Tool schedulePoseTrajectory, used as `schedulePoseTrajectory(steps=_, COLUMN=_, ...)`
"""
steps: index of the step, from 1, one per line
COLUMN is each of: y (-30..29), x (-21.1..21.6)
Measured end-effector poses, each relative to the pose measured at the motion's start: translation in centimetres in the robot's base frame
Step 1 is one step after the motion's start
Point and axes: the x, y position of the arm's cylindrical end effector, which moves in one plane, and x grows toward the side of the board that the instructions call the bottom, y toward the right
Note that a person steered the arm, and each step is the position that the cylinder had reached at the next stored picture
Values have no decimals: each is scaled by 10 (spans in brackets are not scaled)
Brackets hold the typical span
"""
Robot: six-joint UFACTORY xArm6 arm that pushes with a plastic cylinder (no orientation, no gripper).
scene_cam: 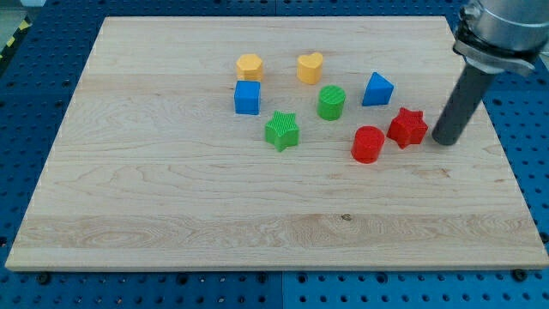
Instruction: Move the red circle towards the green star
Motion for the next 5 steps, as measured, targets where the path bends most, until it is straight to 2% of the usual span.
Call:
schedulePoseTrajectory(steps=1, y=2, x=26)
schedulePoseTrajectory(steps=4, y=-77, x=26)
schedulePoseTrajectory(steps=5, y=-77, x=26)
